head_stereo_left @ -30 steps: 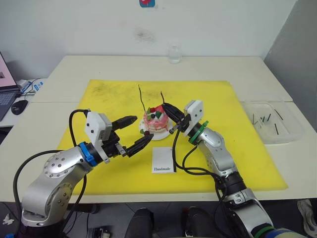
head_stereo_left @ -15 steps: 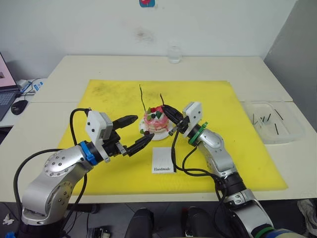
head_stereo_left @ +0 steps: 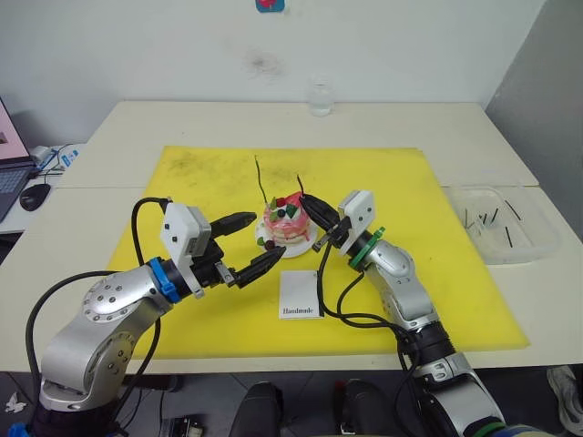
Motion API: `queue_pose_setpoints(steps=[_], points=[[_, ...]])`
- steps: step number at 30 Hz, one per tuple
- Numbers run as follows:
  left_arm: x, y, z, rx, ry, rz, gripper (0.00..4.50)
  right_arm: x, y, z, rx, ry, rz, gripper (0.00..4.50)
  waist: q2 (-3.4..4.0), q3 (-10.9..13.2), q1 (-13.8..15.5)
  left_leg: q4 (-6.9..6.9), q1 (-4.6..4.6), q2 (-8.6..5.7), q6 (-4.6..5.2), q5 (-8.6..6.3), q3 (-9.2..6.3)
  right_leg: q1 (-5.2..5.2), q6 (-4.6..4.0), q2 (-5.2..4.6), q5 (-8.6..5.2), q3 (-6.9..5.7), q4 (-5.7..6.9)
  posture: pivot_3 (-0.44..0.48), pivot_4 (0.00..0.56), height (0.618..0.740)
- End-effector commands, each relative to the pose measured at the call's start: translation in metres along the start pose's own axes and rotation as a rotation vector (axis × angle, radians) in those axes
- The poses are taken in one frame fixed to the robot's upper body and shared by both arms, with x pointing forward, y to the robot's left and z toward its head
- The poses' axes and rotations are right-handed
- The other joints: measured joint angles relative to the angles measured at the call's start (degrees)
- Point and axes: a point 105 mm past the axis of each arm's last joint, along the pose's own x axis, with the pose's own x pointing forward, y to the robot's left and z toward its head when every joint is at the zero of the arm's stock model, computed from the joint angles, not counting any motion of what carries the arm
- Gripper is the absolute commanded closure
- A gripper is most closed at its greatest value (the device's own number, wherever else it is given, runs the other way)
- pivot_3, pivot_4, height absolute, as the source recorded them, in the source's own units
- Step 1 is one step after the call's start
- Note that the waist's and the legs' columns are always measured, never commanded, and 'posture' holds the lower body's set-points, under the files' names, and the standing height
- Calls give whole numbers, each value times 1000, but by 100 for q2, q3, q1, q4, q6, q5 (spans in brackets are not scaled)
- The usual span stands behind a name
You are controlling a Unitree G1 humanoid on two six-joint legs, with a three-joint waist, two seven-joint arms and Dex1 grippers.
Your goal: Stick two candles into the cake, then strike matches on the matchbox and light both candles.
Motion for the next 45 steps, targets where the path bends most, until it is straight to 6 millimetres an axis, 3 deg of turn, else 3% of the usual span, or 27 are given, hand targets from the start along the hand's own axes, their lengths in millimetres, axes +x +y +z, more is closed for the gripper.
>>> queue_pose_setpoints(steps=[1, 10, 31, 39, 42, 45], points=[[-1, -2, 6, 29, -15, -10, 0, 1, 0, 11, -8, -39, -2, 4480, 0, 0, 0, 0, -2, 0, 0, 0, 1, -3, 0, 0, 0, 1, 0, 0, 150, 740], [-1, -2, 4, 30, -10, -14, 0, 7, 5, 5, 10, -35, -20, 4480, 0, 0, -1, 0, -31, 0, 0, 0, 2, -31, 1, 1, 1, 2, 1, 0, 150, 740], [-1, -4, 1, 30, -5, -17, 0, -3, 7, -23, 84, 75, -32, 4480, 0, 0, -11, 0, -48, 3, 0, 0, 17, -61, 2, 5, 2, 16, 9, 0, 150, 740], [1, -8, -1, 54, 11, -44, 0, 3, -1, 3, 97, -16, -73, 4480, 0, 0, -11, 0, -48, 3, 0, 0, 17, -61, 1, 6, 2, 16, 10, 0, 150, 740], [3, -12, -3, 81, 19, -63, 0, 4, -1, 8, 75, -22, -71, 3829, 0, 0, -11, 0, -49, 4, 0, 0, 16, -62, 1, 6, 2, 16, 10, 0, 150, 740], [5, -15, -4, 103, 23, -80, 0, 3, 0, 17, 38, -28, -58, 2852, 0, 0, -10, 0, -51, 3, 0, 0, 18, -63, 2, 6, 2, 18, 9, 0, 150, 740]])
